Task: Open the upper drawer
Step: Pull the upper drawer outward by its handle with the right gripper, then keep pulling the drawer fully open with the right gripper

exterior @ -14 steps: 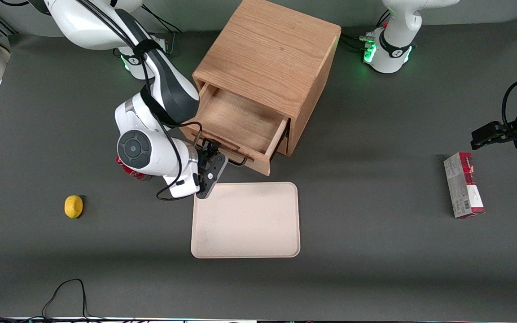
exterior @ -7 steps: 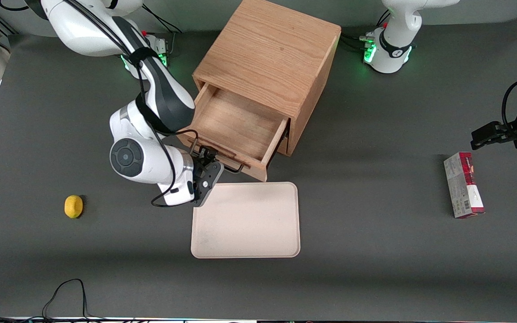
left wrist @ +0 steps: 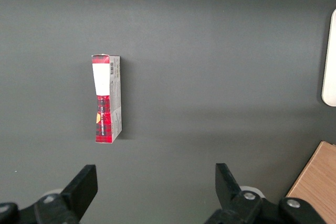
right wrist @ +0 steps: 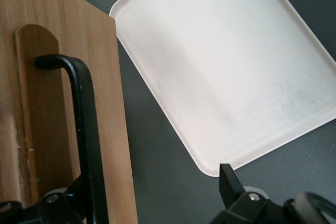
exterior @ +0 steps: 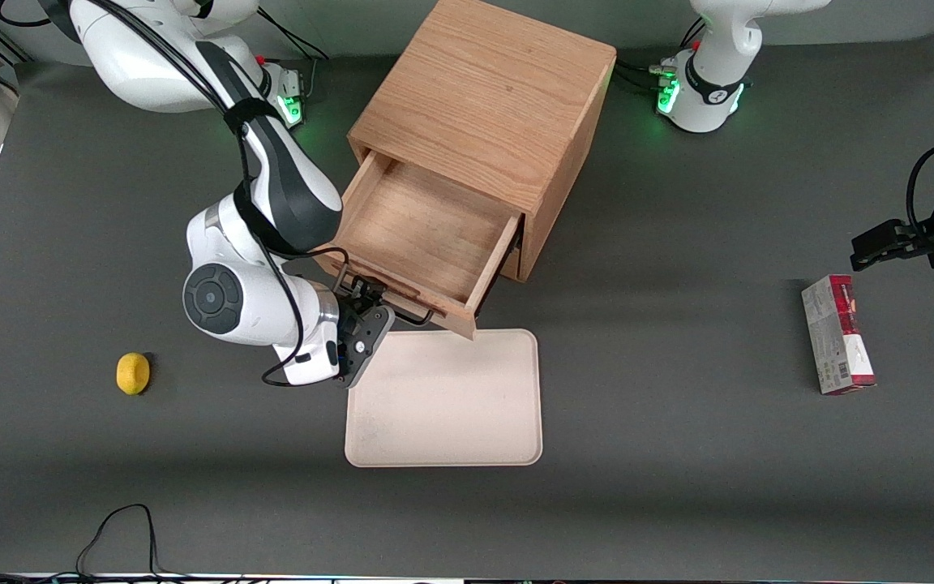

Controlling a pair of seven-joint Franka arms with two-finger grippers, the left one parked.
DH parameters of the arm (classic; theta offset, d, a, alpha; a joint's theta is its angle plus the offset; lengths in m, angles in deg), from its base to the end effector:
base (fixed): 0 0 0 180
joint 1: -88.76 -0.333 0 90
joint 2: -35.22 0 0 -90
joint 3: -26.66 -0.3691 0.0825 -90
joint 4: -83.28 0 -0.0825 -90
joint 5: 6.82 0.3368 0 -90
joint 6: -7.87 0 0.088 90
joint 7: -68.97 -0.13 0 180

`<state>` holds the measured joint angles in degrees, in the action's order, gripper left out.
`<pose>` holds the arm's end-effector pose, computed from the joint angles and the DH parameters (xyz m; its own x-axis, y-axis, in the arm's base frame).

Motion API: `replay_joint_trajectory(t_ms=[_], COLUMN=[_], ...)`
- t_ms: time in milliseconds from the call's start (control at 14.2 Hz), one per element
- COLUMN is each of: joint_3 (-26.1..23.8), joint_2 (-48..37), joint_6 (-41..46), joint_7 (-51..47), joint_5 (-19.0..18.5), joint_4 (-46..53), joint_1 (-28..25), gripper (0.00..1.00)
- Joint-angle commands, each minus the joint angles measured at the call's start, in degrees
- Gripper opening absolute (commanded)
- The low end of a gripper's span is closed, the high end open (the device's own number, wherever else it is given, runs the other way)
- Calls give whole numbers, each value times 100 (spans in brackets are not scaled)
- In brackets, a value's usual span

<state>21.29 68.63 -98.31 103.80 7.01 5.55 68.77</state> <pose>0.6229 0.3051 0.4193 0.5811 0.8101 0.0776 0.7929 -0.5420 -0.2784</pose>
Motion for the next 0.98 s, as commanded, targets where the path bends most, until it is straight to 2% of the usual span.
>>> replay_joint_trajectory(t_ms=[0,913], joint_3=[-34,-60], joint_2=[175,429], joint_6=[18,18], joint_7=[156,367], joint_5=[15,33], joint_4=[320,636], joint_1=[100,425], gripper=[100,100])
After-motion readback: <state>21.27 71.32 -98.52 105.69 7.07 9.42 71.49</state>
